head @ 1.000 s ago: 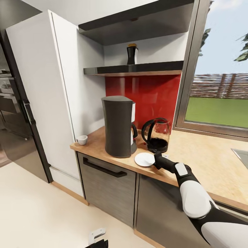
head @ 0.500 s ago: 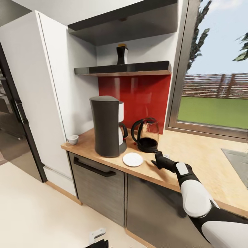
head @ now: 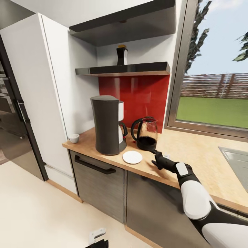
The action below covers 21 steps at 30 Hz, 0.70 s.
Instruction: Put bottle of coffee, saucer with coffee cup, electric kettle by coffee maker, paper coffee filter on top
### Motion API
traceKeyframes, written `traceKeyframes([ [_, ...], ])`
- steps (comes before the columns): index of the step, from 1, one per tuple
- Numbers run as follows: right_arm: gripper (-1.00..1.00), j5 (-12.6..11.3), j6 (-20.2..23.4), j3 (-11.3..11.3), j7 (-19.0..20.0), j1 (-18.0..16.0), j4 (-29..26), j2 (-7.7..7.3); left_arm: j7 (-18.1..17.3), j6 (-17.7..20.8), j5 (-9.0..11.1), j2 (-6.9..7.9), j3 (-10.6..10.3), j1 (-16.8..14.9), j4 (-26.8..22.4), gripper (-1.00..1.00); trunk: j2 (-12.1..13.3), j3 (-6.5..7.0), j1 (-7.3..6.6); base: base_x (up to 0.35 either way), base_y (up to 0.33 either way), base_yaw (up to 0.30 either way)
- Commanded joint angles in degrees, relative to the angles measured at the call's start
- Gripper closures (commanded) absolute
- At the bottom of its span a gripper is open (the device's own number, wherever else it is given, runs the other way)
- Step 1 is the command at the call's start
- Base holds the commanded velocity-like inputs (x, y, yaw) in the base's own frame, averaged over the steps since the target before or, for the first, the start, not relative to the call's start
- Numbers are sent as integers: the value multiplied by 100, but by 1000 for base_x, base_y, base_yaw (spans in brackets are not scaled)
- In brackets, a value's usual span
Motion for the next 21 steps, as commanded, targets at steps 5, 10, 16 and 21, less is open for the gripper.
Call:
traceKeyframes([
  [5, -100, 189, 57, 109, -44, 61, -397, 11, 34, -13, 33, 1, -47, -1, -8, -100, -3, -8, 0, 0, 0, 0],
  [10, -100, 178, 201, 557, -45, 61, -894, 17, 34, -13, 33, -6, -48, -2, -8, -100, -3, -8, 0, 0, 0, 0],
  [16, -100, 174, 437, 613, -54, 58, -1204, 48, 29, -13, 33, -8, -48, -3, -8, -100, -3, -8, 0, 0, 0, 0],
  [21, -100, 169, 568, 624, -54, 56, -1274, 59, 31, -13, 28, -8, -48, -3, -8, -100, -3, -8, 0, 0, 0, 0],
])
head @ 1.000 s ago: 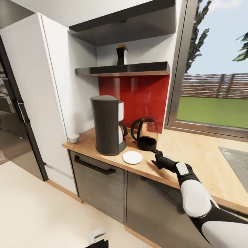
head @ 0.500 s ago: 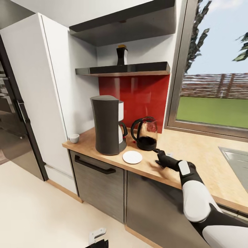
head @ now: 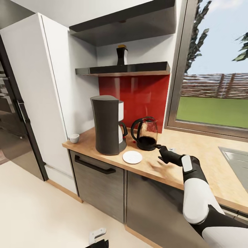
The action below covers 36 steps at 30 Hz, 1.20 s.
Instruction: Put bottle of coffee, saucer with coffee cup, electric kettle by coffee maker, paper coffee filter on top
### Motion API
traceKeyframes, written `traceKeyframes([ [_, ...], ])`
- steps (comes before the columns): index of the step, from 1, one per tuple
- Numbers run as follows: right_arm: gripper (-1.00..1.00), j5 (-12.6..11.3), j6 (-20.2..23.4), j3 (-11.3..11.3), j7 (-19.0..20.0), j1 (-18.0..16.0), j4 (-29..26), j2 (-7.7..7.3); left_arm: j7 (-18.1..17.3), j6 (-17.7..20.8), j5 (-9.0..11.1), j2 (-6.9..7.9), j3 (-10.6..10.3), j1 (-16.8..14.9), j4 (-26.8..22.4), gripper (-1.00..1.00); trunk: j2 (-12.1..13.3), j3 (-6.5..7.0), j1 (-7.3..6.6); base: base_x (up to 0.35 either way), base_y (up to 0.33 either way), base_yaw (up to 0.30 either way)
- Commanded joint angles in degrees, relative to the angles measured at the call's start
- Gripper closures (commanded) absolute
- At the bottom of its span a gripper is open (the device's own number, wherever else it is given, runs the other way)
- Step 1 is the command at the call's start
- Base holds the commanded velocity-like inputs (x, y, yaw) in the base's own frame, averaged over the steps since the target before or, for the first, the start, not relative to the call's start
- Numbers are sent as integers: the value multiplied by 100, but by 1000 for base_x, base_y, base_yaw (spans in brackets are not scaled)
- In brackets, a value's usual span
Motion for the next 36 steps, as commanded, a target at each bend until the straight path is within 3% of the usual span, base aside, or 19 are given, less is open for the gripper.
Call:
traceKeyframes([
  [1, -100, 11, 39, -32, 18, -8, -9, 7, 34, -12, 32, 0, -48, -2, -8, -100, -4, -7, 0, 0, 0, 0],
  [3, -100, 10, 51, 29, 23, -8, -13, 6, 32, -12, 30, 0, -48, -2, -8, -100, -4, -7, 0, 0, 0, 0],
  [6, -100, 9, 62, 554, 31, -8, -25, -7, 21, -12, 29, 0, -48, -2, -8, -100, -4, -7, 0, 0, 0, 0],
  [10, -100, 8, 63, 1083, 103, -8, -258, 12, 23, -12, 29, 0, -47, -2, -8, -100, -4, -7, 0, 0, 0, 0],
  [11, -100, 4, 67, 1328, 146, -8, -343, 13, 21, -12, 29, 0, -48, -2, -8, -100, -4, -7, 0, 0, 0, 0],
  [14, -100, 3, 74, 1710, 257, -8, -443, -6, 19, -12, 29, 0, -48, -2, -8, -100, -4, -7, 0, 0, 0, 0],
  [18, -100, 8, 106, 1962, 307, -8, -771, -23, 19, -12, 29, 0, -48, -2, -8, -100, -4, -7, 0, 0, 0, 0],
  [20, -100, 8, 356, 2217, 320, -8, -1046, -37, 19, -12, 29, 0, -48, -2, -8, -100, -4, -7, 0, 0, 0, 0],
  [24, -100, 15, 662, 2357, 389, -1, -1343, -51, 19, -12, 29, 0, -48, -2, -8, -100, -4, -7, 0, 0, 0, 0],
  [29, -100, 22, 1060, 3070, 425, 81, -1457, -223, 19, -12, 29, 0, -48, -2, -13, -100, -4, -7, 0, 0, 0, 0],
  [32, -100, 18, 1115, 3711, 431, 310, -1803, -361, 19, -12, 29, 0, -48, -2, -9, -100, -4, -7, 0, 0, 0, 0],
  [35, -100, 19, 1115, 3825, 431, 474, -2118, -425, 19, -12, 29, 0, -48, -1, -9, -100, -4, -7, 0, 0, 0, 0],
  [36, -100, 18, 1115, 3843, 431, 519, -2171, -511, 19, -12, 29, 0, -48, -1, -13, -100, -4, -7, 0, 0, 0, 0],
])
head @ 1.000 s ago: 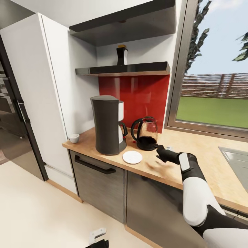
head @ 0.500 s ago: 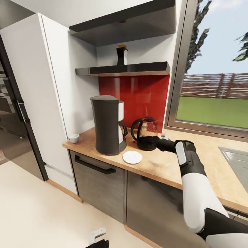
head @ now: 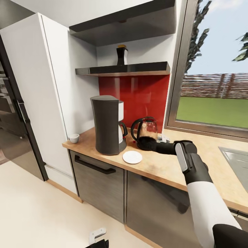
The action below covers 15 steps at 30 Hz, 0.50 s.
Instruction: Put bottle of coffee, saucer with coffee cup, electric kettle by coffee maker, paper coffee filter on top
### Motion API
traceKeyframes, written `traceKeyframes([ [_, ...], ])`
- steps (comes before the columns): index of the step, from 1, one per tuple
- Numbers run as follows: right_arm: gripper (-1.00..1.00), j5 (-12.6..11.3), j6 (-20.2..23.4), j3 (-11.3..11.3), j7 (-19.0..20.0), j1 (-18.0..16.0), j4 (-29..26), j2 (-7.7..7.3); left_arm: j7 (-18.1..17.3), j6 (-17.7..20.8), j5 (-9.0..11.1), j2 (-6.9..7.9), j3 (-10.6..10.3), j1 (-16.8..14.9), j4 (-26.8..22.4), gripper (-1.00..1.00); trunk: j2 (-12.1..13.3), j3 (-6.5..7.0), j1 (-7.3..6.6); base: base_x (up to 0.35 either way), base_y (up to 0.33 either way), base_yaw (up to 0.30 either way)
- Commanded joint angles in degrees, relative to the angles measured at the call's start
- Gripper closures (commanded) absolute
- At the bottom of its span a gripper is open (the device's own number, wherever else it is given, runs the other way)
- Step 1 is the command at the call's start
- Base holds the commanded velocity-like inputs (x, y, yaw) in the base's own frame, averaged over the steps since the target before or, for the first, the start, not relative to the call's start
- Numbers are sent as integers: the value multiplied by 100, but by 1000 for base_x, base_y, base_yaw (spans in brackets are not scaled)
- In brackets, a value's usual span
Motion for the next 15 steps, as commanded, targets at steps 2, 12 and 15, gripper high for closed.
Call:
traceKeyframes([
  [2, -100, -22, 34, 5, 17, 77, -40, -197, 33, -12, 33, -6, -49, -1, -10, -100, -3, -6, 0, 0, 0, 0],
  [12, -100, -10, 34, 549, 1850, 257, -79, -1004, 33, -12, 33, -9, -49, -3, -11, -100, -3, -6, 0, 0, 0, 0],
  [15, -100, -12, 34, 613, 2338, 409, -333, -1264, 33, -12, 33, -9, -49, -2, -11, -100, -3, -6, 0, 0, 0, 0],
])
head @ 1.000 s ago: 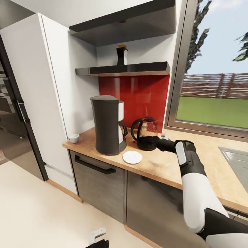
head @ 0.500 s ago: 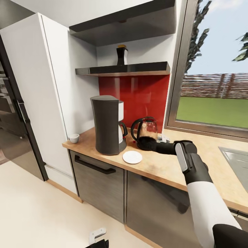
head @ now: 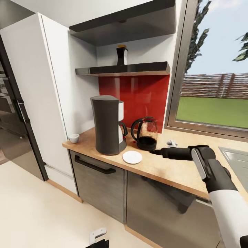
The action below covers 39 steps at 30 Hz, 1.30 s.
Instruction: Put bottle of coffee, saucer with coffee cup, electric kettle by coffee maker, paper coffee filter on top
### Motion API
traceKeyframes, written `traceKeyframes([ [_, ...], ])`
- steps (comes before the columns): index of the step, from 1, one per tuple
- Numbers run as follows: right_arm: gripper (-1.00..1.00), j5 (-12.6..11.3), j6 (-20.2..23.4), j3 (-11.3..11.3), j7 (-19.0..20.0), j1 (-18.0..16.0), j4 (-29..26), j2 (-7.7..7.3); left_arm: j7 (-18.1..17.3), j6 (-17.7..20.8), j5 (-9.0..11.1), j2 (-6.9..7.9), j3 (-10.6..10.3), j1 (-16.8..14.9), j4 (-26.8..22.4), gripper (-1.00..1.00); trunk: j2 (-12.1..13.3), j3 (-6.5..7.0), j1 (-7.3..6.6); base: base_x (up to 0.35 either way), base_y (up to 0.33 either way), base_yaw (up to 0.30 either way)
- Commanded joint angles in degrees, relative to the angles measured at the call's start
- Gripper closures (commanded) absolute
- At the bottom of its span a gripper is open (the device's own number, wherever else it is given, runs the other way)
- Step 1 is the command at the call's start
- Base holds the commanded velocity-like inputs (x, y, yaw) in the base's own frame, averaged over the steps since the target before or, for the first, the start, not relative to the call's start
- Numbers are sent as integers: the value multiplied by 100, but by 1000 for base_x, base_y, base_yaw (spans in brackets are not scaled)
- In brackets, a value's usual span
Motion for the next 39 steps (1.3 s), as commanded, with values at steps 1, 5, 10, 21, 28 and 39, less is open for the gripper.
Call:
traceKeyframes([
  [1, -100, -20, 35, 2, 145, 45, -121, -33, 33, -12, 32, 0, -49, -3, -7, -100, -3, -6, 0, 0, 0, 0],
  [5, -100, -20, 35, 17, 509, 315, -626, -78, 33, -12, 26, 5, -52, -2, -9, -100, -3, -6, 0, 0, 19, 0],
  [10, -100, -20, -7, 33, 701, 870, -1073, -266, 33, -12, 19, 44, -64, -3, -7, -100, -3, -6, 0, 70, 171, 0],
  [21, -100, 91, -1173, 673, 887, 2149, -1080, -668, 33, -12, 15, 56, -66, -3, -7, -100, -3, -6, 0, 87, 117, 0],
  [28, -100, 110, -1553, 1184, 850, 2487, -1063, -671, 33, -14, 15, 58, -66, -3, -7, -100, -3, -6, 0, 36, 52, 0],
  [39, -100, 781, -2326, 1398, 473, 2822, 12, -598, 33, -37, 13, 53, -74, -3, -9, -100, -3, -6, 0, 1, 208, 0],
])
